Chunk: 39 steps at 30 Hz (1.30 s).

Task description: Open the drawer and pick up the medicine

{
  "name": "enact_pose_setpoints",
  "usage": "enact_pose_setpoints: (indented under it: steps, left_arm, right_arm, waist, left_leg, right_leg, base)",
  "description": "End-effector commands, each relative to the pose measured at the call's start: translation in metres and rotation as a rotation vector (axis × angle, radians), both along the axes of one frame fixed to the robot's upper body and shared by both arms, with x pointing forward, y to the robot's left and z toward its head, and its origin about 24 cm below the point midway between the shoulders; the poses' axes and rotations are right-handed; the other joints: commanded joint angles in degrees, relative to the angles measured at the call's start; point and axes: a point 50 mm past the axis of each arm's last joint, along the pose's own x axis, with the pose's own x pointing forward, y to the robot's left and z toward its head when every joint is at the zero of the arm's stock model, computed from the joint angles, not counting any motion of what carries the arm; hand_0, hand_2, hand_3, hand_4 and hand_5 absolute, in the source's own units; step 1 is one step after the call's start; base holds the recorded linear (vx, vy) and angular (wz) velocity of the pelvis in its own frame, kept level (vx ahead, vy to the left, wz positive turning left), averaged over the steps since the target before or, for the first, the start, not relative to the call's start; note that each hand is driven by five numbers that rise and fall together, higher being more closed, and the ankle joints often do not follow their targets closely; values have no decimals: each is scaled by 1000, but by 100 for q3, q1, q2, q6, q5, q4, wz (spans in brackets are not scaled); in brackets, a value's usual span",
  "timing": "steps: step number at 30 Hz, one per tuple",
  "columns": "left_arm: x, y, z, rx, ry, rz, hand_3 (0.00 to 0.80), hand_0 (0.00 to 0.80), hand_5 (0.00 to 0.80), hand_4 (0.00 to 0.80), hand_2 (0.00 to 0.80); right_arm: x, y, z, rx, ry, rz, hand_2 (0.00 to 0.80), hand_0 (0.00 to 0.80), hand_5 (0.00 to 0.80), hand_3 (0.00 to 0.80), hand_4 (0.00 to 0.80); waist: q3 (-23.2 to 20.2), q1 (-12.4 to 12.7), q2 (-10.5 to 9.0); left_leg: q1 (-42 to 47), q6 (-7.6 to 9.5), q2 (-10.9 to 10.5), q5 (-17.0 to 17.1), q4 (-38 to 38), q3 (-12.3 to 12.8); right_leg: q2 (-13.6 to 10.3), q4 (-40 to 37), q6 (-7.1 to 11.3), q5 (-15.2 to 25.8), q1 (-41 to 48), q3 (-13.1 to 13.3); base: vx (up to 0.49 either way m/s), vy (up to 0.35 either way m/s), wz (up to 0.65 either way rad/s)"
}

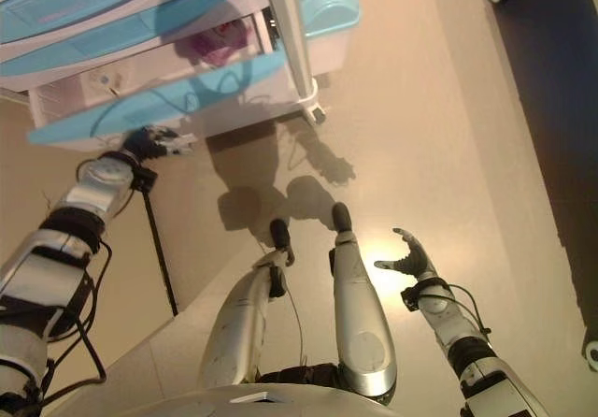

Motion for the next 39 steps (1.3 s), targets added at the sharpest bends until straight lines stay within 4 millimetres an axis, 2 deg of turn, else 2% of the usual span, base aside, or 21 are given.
enact_pose_setpoints:
  steps: [1,4,9,14,17,19,22,26,30,34,36,39]
  left_arm:
    - [-17,55,83,-77,-398,291,0,0,0,0,0]
    - [-20,60,97,-134,-521,382,0,0,0,0,0]
    - [-19,56,102,-108,-570,410,0,0,0,0,0]
    - [-16,50,94,-111,-538,360,0,0,0,0,0]
    - [-12,42,78,-156,-503,274,0,0,0,0,0]
    - [-9,32,61,-208,-478,198,0,0,0,0,0]
    - [-10,11,22,-328,-428,42,0,0,0,0,0]
    - [-25,-8,-31,-475,-365,-50,0,0,0,0,0]
    - [-63,-25,-109,-644,-245,-28,0,0,0,0,0]
    - [-111,-47,-178,-652,-25,16,0,0,0,0,0]
    - [-138,-52,-204,-628,65,43,0,0,0,0,0]
    - [-168,-57,-229,-676,157,106,0,0,0,0,0]
  right_arm:
    - [-14,11,-7,40,-11,7,0,0,0,0,0]
    - [-14,19,-9,49,-17,21,0,0,0,0,0]
    - [-12,27,-10,65,-21,42,0,0,0,0,0]
    - [-10,34,-10,84,-23,54,0,0,0,0,0]
    - [-9,40,-10,108,-20,58,0,0,0,0,0]
    - [-8,42,-10,136,-12,65,0,0,0,0,0]
    - [-7,43,-11,181,0,58,0,0,0,0,0]
    - [-9,40,-15,211,21,34,0,0,0,0,0]
    - [-23,29,-27,203,74,-17,0,0,0,0,0]
    - [-41,18,-40,186,147,-46,0,0,0,0,0]
    - [-49,14,-46,197,202,-54,0,0,0,0,0]
    - [-66,10,-57,239,281,-71,0,0,0,0,0]
  waist:
    - [-249,-207,-223]
    - [-265,-233,-296]
    - [-278,-229,-415]
    - [-287,-175,-460]
    - [-295,-83,-442]
    - [-310,-9,-408]
    - [-375,183,-292]
    - [-553,400,-191]
    - [-908,625,-125]
    - [-1260,789,-69]
    - [-1478,865,-41]
    - [-1793,964,-23]
  left_leg:
    - [-146,347,-199,-959,804,117]
    - [-160,350,-184,-1004,786,160]
    - [-156,349,-164,-1025,703,197]
    - [-61,370,-168,-1048,586,182]
    - [84,378,-192,-1024,432,141]
    - [203,368,-210,-978,295,102]
    - [468,331,-254,-865,-5,2]
    - [826,242,-288,-694,-387,-137]
    - [1345,138,-308,-554,-830,-355]
    - [1785,41,-296,-440,-1173,-536]
    - [1987,-3,-265,-378,-1329,-613]
    - [2271,-54,-225,-329,-1526,-687]
  right_leg:
    - [95,-71,-25,10,-59,54]
    - [147,-146,-3,53,-99,129]
    - [205,-350,48,180,-92,182]
    - [210,-461,97,221,-3,175]
    - [173,-534,125,214,138,131]
    - [141,-585,140,208,253,87]
    - [38,-722,151,180,535,-53]
    - [-111,-937,148,159,931,-276]
    - [-228,-1312,145,132,1580,-577]
    - [-236,-1667,117,117,2174,-830]
    - [-236,-1784,98,118,2409,-959]
    - [-241,-1940,88,102,2719,-1121]
  base:
    - [-27,39,-16]
    - [-29,7,-9]
    - [-39,-18,-12]
    - [-47,-46,-4]
    - [-39,-84,2]
    - [-38,-90,3]
    - [-22,-90,2]
    - [11,-89,8]
    - [71,-105,24]
    - [72,-81,31]
    - [91,-49,37]
    - [113,-24,30]
